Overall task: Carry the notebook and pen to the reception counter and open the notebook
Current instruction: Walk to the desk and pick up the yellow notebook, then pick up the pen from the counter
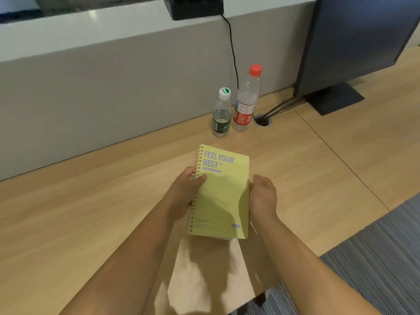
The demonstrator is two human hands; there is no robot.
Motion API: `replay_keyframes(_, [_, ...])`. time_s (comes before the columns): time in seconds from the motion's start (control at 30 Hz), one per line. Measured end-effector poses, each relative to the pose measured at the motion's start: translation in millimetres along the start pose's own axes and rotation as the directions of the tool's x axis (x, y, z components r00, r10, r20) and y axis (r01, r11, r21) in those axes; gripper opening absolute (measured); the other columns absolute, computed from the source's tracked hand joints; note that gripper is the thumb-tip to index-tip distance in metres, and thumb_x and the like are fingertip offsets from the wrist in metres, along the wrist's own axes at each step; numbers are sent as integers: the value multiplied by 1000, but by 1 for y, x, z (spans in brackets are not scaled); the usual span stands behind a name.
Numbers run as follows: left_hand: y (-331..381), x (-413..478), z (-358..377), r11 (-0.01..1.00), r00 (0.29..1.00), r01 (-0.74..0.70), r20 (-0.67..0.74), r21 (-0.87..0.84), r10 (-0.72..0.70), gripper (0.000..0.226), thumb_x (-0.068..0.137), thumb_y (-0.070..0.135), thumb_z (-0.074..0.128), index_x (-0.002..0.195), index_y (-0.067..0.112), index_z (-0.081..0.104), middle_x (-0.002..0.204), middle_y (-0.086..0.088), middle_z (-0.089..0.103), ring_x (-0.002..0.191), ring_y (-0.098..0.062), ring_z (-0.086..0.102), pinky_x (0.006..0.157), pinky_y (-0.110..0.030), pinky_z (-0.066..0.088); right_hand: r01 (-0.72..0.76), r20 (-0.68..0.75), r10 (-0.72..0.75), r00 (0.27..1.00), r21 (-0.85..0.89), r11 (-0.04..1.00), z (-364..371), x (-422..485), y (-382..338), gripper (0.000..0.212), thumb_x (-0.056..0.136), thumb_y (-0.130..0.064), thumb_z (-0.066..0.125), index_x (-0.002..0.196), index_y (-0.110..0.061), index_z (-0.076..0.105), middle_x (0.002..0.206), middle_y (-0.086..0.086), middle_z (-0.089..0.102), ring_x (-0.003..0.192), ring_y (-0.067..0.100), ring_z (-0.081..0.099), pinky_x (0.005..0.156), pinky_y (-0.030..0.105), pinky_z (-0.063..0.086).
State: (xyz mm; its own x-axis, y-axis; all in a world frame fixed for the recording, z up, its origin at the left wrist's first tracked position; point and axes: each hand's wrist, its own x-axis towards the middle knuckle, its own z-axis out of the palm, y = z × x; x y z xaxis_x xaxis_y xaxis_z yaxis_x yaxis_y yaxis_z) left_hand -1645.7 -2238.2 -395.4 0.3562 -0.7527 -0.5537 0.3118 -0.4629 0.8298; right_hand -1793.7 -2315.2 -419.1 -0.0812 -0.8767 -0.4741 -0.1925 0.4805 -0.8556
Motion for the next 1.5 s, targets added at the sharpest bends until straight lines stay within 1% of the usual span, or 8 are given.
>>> replay_keyframes(0.07, [19,-31,-17,995,994,-94,-64,-15,93,20,94,19,53,112,17,60,109,-14,72,86,-28,67,76,-39,51,50,69,-53,996,41,998,7,-22,-23,26,88,-24,45,102,-12,63,88,4,66,83,24,61,81,38,49])
replay_keyframes(0.17, [49,-92,-57,971,953,-223,-231,-86,198,18,94,16,52,110,17,61,108,-16,72,88,-30,68,83,-44,52,104,276,-141,951,143,984,28,-69,-64,17,90,-15,45,94,-11,61,71,3,58,57,15,51,52,25,45])
replay_keyframes(0.27, [68,-154,-90,936,899,-328,-347,-130,267,26,94,15,51,120,10,58,108,-13,73,89,-26,70,78,-41,56,192,386,-272,882,233,953,47,-111,-94,18,92,-11,45,89,-16,62,75,6,60,60,14,53,49,20,44])
replay_keyframes(0.43, [73,-270,-166,852,677,-512,-663,-111,321,31,94,18,53,124,11,55,89,3,74,70,-5,71,55,-18,53,185,600,-318,734,274,944,106,-201,-107,19,91,-12,46,84,-22,62,77,3,61,65,14,56,56,22,43])
replay_keyframes(0.63, [56,-396,-251,771,400,-637,-858,-6,323,28,95,16,51,122,11,57,78,11,75,64,-5,70,53,-18,52,184,808,-268,524,200,962,181,-334,-73,14,91,-14,48,90,-17,62,76,3,60,62,13,53,54,22,42])
replay_keyframes(0.83, [22,-486,-344,738,243,-671,-920,69,307,21,95,17,51,113,13,61,78,7,75,62,-8,69,53,-21,54,225,868,-268,419,187,956,249,-444,-31,16,93,-12,46,87,-17,59,75,4,59,61,14,51,51,21,40])
replay_keyframes(1.07, [-17,-559,-485,727,192,-679,-931,103,310,20,95,19,50,109,21,64,82,8,74,65,-8,69,56,-22,57,279,845,-207,493,72,958,346,-531,36,13,93,-16,46,96,-18,58,79,4,61,65,15,53,57,26,41])
replay_keyframes(1.5, [-34,-485,-665,761,300,-648,-908,30,291,20,92,22,54,107,25,65,103,2,74,88,-19,70,70,-35,60,415,685,-98,722,-316,853,538,-517,124,32,81,-31,58,108,-13,55,85,4,63,79,27,61,72,42,52])
